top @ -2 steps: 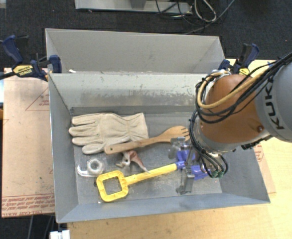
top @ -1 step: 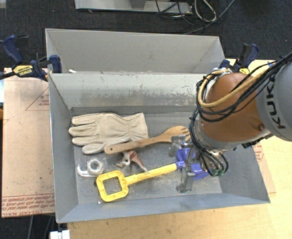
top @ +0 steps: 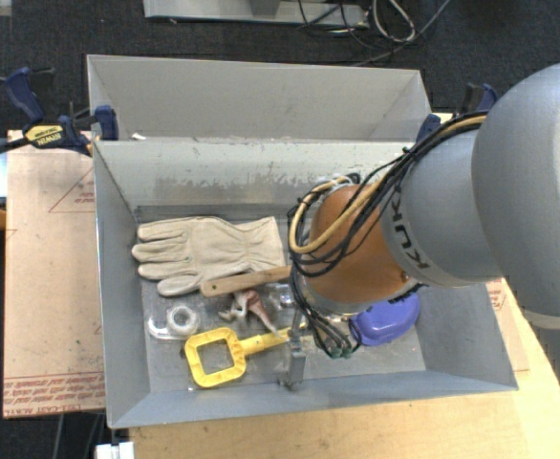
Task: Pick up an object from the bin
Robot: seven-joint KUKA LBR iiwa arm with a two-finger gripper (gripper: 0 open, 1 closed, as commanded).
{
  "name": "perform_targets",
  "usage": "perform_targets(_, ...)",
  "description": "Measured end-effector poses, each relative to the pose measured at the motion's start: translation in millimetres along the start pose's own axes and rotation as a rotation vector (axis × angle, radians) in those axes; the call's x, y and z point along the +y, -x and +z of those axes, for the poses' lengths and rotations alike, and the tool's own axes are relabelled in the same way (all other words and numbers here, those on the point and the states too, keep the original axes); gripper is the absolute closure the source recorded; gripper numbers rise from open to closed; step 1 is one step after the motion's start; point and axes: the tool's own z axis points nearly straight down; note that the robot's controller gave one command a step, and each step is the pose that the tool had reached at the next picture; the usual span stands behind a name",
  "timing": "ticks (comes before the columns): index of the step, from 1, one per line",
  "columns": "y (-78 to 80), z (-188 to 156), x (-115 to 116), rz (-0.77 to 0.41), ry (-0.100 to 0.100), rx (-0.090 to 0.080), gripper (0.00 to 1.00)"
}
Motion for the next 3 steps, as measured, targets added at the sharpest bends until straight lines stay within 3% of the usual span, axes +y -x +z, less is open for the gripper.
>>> perform_targets(1, 11.7, -71.3, -2.7, -0.044, -0.003, -0.014, 0.00)
perform_targets(2, -0.5, -8.7, -0.8, -0.005, 0.000, 0.007, 0.00)
perform_targets(3, 7.4, -2.1, 18.6, -0.047, -0.003, -0.013, 0.00)
